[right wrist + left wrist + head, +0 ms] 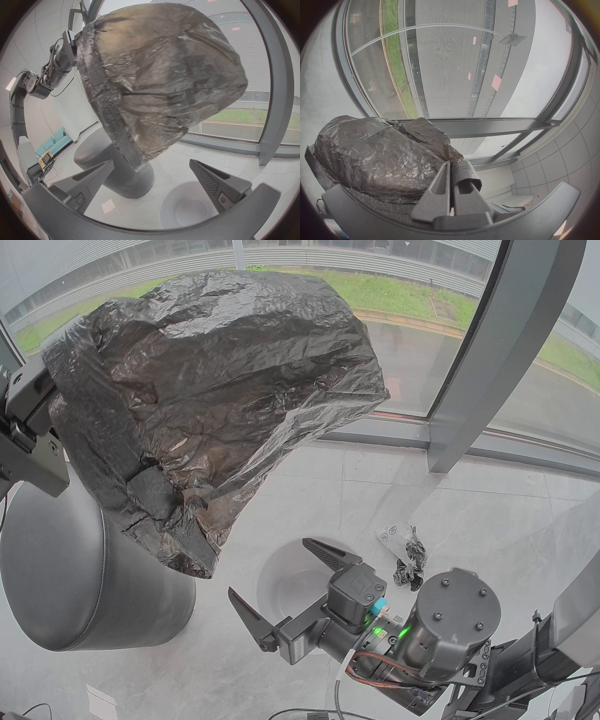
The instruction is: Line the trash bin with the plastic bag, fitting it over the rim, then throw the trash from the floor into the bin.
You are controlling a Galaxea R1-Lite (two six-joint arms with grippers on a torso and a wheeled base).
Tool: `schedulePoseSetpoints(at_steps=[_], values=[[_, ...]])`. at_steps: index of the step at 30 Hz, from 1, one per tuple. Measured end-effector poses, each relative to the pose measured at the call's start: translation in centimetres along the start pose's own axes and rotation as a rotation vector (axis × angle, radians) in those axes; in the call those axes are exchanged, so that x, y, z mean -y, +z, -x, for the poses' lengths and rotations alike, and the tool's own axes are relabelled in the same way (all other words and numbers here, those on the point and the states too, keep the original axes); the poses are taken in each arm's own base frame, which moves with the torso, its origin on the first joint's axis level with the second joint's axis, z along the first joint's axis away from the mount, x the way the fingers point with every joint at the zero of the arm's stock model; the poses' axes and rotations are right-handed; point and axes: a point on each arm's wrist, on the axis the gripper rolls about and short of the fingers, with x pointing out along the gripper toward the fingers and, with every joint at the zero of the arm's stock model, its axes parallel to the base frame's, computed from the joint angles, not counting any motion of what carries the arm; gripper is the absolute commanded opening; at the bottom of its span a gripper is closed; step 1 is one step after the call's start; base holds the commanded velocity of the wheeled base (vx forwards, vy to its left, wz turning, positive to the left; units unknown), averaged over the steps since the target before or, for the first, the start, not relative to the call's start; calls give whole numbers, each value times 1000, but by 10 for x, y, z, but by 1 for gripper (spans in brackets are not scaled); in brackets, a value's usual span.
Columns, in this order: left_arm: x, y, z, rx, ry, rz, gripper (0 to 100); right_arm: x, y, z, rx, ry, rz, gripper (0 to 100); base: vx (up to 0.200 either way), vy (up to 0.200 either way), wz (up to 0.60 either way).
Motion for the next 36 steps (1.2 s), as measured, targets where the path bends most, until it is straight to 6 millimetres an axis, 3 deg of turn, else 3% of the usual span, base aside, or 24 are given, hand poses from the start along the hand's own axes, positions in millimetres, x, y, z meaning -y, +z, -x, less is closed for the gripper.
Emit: schedulePoseSetpoints(at_steps=[9, 18, 26, 36], values=[[-6, -1, -9, 8, 11, 18, 0, -21, 0, -15, 28, -21, 1, 100, 0, 0, 0], [-2, -4, -8, 0, -6, 43, 0, -34, -11, -36, 35, -39, 17, 100, 0, 0, 0], [12, -9, 3, -5, -48, 89, 0, -28, -21, -60, 46, -134, 36, 100, 0, 0, 0], [30, -16, 21, -34, -108, 129, 0, -20, -29, -71, 42, -165, 40, 100, 0, 0, 0]])
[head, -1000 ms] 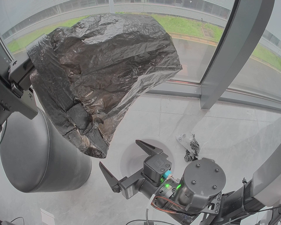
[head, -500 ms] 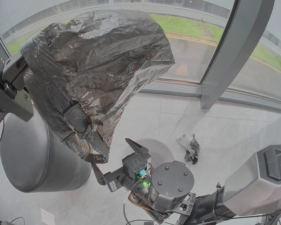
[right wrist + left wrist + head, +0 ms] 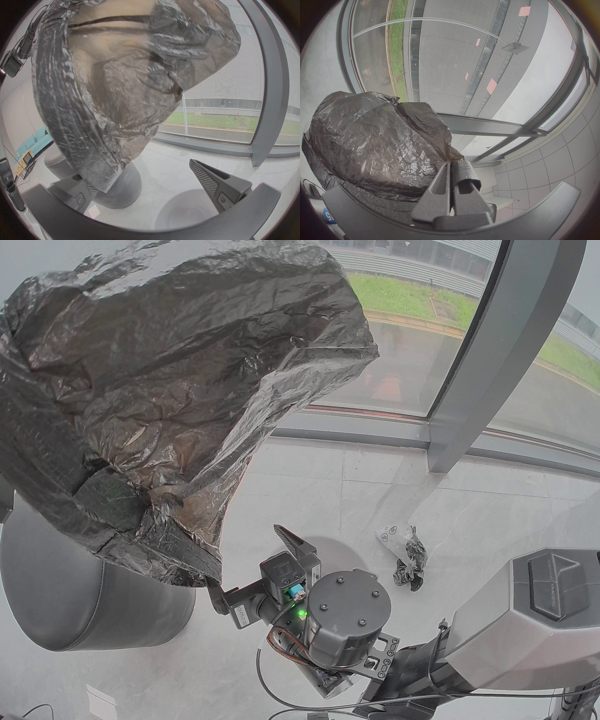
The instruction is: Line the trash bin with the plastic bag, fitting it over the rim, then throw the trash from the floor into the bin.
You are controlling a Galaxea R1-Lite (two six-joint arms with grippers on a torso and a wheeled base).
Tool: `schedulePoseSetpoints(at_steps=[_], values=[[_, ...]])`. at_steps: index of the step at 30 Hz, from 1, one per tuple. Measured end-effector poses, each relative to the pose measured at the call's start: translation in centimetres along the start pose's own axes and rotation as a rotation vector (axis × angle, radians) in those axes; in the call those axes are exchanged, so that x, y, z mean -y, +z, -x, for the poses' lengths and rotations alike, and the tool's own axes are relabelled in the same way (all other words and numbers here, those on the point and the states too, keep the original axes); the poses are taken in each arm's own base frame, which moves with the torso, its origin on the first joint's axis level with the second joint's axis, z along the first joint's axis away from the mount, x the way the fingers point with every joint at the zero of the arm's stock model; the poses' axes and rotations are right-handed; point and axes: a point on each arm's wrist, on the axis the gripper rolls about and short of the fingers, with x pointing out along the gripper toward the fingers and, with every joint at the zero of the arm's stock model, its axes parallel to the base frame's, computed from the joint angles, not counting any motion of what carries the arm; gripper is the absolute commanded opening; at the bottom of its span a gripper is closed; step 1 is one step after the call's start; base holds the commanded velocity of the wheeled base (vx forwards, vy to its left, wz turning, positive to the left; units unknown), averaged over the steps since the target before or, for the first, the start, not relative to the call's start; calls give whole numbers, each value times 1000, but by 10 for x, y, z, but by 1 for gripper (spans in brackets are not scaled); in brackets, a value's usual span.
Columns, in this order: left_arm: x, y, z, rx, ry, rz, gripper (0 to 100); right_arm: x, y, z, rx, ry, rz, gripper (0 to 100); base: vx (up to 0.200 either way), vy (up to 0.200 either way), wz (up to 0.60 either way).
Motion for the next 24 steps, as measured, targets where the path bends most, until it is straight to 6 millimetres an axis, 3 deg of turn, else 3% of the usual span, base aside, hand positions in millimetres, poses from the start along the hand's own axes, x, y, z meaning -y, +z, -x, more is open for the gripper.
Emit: schedulePoseSetpoints(at_steps=[12, 13, 24], values=[[6, -2, 5, -7, -18, -7, 0, -1, 2, -5, 16, -26, 6, 100, 0, 0, 0], [6, -2, 5, -7, -18, -6, 0, -1, 2, -6, 16, -27, 6, 0, 0, 0, 0], [4, -3, 5, -9, -14, -4, 0, -2, 4, -6, 33, -31, 6, 0, 0, 0, 0]])
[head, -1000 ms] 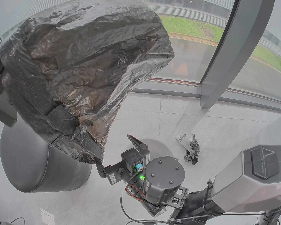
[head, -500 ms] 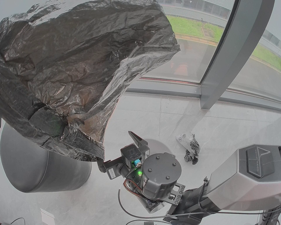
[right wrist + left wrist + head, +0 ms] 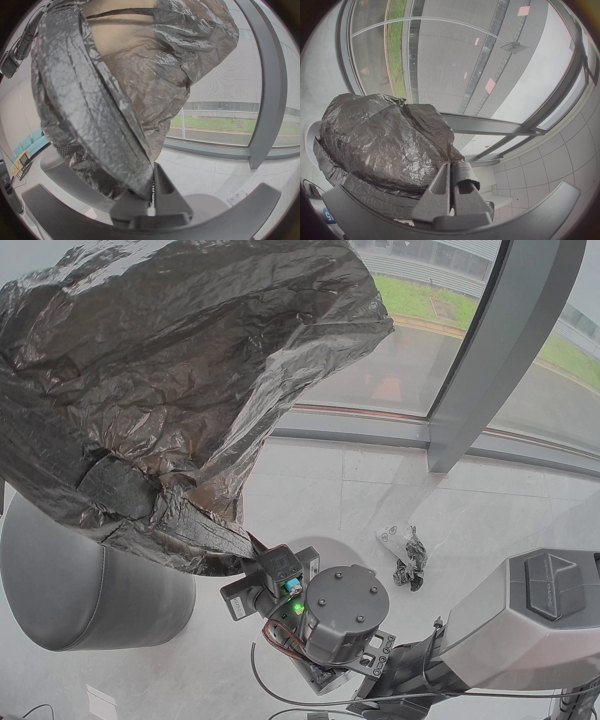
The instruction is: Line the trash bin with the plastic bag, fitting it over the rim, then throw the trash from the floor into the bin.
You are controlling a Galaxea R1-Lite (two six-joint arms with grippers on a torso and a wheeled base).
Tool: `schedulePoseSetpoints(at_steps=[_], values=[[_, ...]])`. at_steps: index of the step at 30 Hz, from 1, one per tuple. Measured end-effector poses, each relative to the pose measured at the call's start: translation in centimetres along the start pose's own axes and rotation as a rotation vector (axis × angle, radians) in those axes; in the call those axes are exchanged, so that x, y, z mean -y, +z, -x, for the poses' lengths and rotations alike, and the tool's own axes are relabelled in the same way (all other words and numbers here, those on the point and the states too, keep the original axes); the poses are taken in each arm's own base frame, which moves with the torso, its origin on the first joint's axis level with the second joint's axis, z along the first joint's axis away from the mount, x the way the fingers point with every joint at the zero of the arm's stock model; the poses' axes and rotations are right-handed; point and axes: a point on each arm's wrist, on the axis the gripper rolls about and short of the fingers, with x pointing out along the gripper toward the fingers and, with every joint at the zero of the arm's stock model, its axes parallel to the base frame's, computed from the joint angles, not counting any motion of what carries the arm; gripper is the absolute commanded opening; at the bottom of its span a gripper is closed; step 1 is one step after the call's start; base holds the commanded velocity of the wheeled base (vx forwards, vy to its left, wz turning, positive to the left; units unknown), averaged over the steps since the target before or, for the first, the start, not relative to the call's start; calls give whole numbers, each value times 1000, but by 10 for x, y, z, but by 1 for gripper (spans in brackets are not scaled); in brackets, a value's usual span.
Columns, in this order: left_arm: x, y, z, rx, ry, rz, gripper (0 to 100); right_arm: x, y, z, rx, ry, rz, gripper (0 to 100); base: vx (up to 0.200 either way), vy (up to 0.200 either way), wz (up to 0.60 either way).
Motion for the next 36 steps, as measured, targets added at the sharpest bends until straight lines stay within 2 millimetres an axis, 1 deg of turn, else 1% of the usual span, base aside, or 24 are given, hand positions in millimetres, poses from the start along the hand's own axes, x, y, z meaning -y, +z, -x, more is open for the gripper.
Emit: schedulePoseSetpoints(at_steps=[10, 13, 16, 19, 22, 26, 31, 36], values=[[-2, 0, 1, 2, 8, -6, 0, 3, -4, 6, -33, -24, 32, 0, 0, 0, 0], [-6, 0, 1, 6, 24, -12, 0, 12, -6, 9, -58, -41, 48, 0, 0, 0, 0], [-15, 0, 2, 14, 55, -17, 0, 28, -9, 14, -106, -63, 79, 0, 0, 0, 0], [-26, 0, 3, 16, 93, -21, 0, 43, -15, 24, -191, -61, 125, 0, 0, 0, 0], [-38, -1, 3, 13, 134, -29, 0, 56, -21, 39, -294, -32, 174, 0, 0, 0, 0], [-61, -2, 2, -3, 207, -47, 0, 72, -22, 57, -375, -14, 198, 0, 0, 0, 0], [-93, -3, -1, -54, 299, -40, 0, 83, -21, 73, -412, -7, 158, 0, 0, 0, 0], [-122, -5, -5, -117, 374, -11, 0, 87, -25, 86, -455, 59, 91, 0, 0, 0, 0]])
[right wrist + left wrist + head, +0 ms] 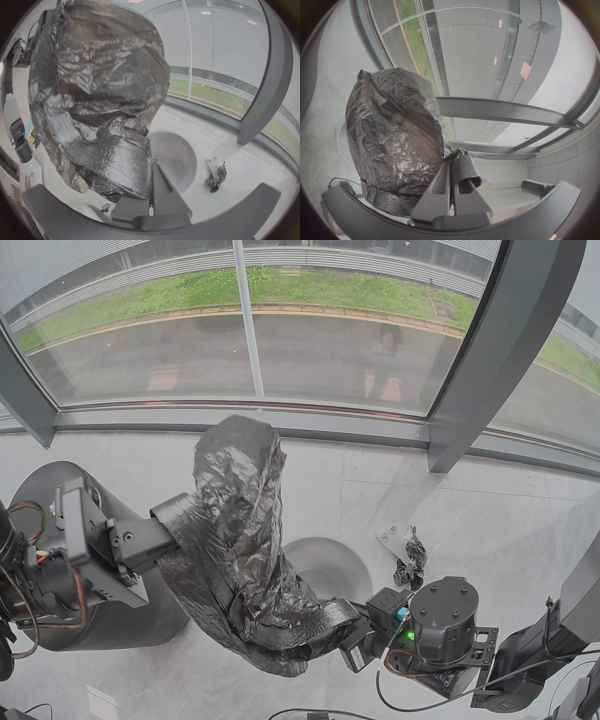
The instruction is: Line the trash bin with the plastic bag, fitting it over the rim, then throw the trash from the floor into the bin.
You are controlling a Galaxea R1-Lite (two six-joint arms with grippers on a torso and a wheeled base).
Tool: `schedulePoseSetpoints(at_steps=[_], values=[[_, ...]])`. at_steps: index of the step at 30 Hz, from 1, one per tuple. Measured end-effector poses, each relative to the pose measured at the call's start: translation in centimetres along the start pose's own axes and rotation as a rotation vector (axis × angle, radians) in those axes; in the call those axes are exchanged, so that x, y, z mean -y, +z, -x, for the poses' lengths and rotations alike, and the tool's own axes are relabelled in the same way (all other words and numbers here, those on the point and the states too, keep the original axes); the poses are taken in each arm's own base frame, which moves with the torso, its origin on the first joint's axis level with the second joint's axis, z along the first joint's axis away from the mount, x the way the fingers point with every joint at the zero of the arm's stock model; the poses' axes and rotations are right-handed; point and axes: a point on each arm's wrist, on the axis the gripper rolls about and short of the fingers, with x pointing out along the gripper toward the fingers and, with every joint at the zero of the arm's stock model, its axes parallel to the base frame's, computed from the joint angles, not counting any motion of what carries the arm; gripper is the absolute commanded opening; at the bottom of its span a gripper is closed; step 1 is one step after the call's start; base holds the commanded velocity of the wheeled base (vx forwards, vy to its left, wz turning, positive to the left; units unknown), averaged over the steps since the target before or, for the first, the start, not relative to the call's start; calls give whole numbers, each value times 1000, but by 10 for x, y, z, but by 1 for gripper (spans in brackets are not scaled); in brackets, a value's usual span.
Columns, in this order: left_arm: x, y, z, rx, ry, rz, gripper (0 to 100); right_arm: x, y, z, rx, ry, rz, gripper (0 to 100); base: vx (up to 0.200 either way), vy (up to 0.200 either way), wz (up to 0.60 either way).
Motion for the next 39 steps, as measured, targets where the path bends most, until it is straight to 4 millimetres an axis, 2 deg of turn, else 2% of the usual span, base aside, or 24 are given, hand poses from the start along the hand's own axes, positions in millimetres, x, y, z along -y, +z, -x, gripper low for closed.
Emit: schedulePoseSetpoints(at_steps=[6, 13, 19, 24, 30, 39], values=[[-21, 0, -12, -35, 63, 27, 0, 4, -7, 14, -114, 76, -10, 0, 0, 0, 0], [-37, -1, -19, -60, 110, 51, 0, 16, 2, 34, -283, 198, -71, 0, 0, 0, 0], [-48, -3, -23, -81, 142, 32, 0, 31, 22, 52, -455, 323, -203, 0, 0, 0, 0], [-63, -11, -26, -130, 182, -50, 0, 46, 48, 64, -456, 418, -331, 0, 0, 0, 0], [-77, -22, -32, -192, 215, -62, 0, 53, 61, 65, -408, 411, -361, 0, 0, 0, 0], [-88, -26, -36, -216, 245, -33, 0, 52, 54, 56, -442, 404, -365, 0, 0, 0, 0]])
